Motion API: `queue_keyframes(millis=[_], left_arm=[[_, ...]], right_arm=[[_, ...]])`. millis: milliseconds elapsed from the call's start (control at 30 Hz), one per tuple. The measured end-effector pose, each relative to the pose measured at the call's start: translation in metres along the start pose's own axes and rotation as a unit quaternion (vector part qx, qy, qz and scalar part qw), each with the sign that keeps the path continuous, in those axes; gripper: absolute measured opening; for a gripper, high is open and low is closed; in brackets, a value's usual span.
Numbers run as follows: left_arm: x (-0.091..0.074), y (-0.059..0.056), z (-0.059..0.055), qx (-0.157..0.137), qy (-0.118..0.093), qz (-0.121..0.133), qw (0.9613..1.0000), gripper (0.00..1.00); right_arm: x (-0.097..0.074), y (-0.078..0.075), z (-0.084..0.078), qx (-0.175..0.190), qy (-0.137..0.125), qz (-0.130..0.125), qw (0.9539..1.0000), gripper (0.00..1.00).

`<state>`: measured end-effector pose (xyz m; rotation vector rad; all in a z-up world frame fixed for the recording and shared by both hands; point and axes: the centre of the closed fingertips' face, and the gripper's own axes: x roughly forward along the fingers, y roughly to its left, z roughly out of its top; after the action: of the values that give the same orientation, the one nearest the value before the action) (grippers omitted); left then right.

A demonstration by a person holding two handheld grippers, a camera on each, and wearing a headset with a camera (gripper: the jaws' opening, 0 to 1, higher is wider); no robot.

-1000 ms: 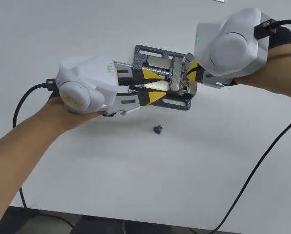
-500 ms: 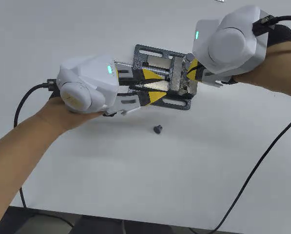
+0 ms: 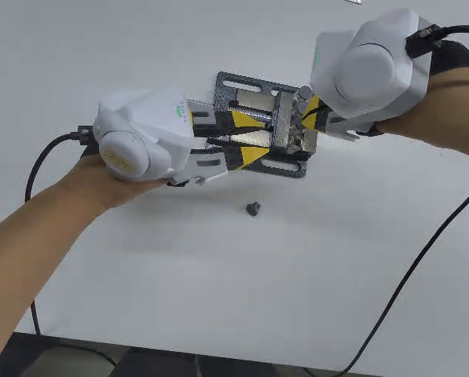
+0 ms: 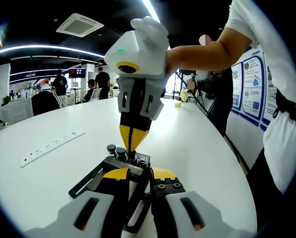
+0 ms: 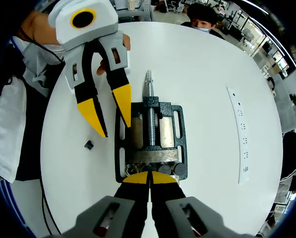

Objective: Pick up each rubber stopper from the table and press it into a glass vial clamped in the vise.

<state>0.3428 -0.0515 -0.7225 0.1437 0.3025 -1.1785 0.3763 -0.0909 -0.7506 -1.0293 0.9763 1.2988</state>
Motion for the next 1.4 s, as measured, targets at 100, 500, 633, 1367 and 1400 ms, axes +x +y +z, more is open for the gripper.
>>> queue_keyframes(millis=[100, 500, 633, 1367, 1400], left_arm=[[0.0008, 0.0008, -0.0006, 0.000, 0.001, 0.000, 1.0000, 0.12], [0.0020, 0.0028, 0.0008, -0.001, 0.001, 0.000, 1.0000, 0.12], [0.0009, 0.0029, 0.0028, -0.001, 0.002, 0.001, 1.0000, 0.12], [-0.0027, 0.0011, -0.0009, 0.000, 0.003, 0.005, 1.0000, 0.12], [-0.0029, 0.0012, -0.0012, 0.000, 0.004, 0.005, 1.0000, 0.12]], right_arm=[[-0.0007, 0.0002, 0.0002, 0.001, 0.000, 0.003, 1.0000, 0.00], [-0.0010, 0.0004, 0.0018, -0.009, 0.006, 0.017, 0.9998, 0.00], [-0.0013, 0.0016, 0.0022, -0.021, 0.007, 0.014, 0.9997, 0.00], [-0.0033, 0.0021, 0.0046, -0.074, 0.006, 0.023, 0.9970, 0.05], [-0.0031, 0.0028, 0.0046, -0.074, 0.006, 0.026, 0.9969, 0.04]])
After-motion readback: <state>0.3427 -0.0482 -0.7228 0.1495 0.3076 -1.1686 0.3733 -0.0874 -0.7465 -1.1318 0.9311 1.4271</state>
